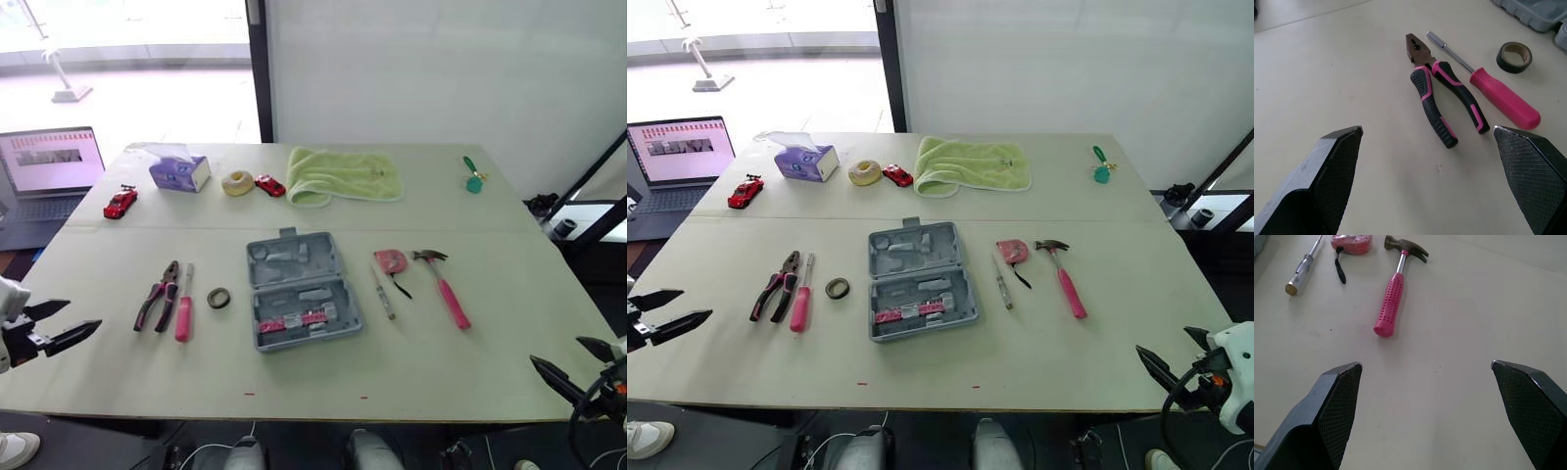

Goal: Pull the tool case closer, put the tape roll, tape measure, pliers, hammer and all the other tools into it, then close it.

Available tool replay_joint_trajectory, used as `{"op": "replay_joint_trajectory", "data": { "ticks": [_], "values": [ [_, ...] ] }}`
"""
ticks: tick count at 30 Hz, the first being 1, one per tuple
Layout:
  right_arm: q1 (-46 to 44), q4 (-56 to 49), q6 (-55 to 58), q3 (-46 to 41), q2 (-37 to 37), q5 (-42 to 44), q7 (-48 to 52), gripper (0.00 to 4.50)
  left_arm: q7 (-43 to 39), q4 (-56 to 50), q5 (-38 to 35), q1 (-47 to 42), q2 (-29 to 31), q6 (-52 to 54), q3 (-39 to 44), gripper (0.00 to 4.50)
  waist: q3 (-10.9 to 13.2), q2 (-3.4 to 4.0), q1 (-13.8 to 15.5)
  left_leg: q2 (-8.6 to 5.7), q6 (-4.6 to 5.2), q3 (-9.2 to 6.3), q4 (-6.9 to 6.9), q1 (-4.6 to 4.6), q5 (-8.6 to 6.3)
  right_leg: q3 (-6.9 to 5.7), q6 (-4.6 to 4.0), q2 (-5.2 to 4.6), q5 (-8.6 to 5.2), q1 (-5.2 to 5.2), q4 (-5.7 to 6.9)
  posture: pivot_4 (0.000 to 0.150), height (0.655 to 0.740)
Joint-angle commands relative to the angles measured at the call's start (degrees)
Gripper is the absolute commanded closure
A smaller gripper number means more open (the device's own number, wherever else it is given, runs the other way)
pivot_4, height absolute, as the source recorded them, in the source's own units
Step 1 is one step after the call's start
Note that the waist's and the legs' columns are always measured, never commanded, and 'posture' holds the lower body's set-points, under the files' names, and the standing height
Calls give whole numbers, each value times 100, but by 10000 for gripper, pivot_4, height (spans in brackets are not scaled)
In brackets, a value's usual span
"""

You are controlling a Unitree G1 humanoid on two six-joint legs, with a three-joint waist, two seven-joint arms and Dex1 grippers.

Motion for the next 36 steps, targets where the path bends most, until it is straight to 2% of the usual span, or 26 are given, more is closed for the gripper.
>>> {"op": "replay_joint_trajectory", "data": {
  "ticks": [1,18,26,30,32,35,36],
  "values": [
    [23,-167,-21,-281,38,93,-87,0,81,0,164,-76,95,-231,-82,104,0,1,-11,0,0,0,0,0,0,0,0,1,0,0,0,1500,7400],
    [-77,-320,25,-81,-53,49,-250,0,185,49,125,-442,-58,-54,-237,104,-1,2,0,0,0,0,0,1,0,0,2,1,1,2,0,1500,7400],
    [-816,-1036,877,308,-378,358,-600,0,227,-654,19,-429,-444,37,-483,104,-2,0,3,0,0,-1,3,1,0,0,14,1,8,4,2,1500,7400],
    [-1551,-1323,1331,1011,-638,426,-794,0,389,-1470,-127,-486,-789,489,-824,104,-3,2,4,0,0,-2,9,1,0,0,20,0,12,9,3,1500,7400],
    [-2231,-1301,1540,1735,-811,349,-855,0,586,-1973,-128,-623,-1068,822,-1213,104,-3,2,4,0,0,-3,11,3,0,0,21,1,13,13,4,1500,7400],
    [-3664,-794,1853,3238,-959,-182,-968,8406,1016,-2246,65,-1237,-1654,1091,-1875,0,-2,3,2,-1,0,-4,21,4,1,0,25,1,17,18,7,1500,7400],
    [-4047,-598,1887,3671,-972,-379,-936,12910,1113,-2177,183,-1425,-1777,1077,-2037,2536,-2,3,12,-2,1,-7,24,5,1,-1,26,2,18,19,7,1500,7400]
  ]
}}
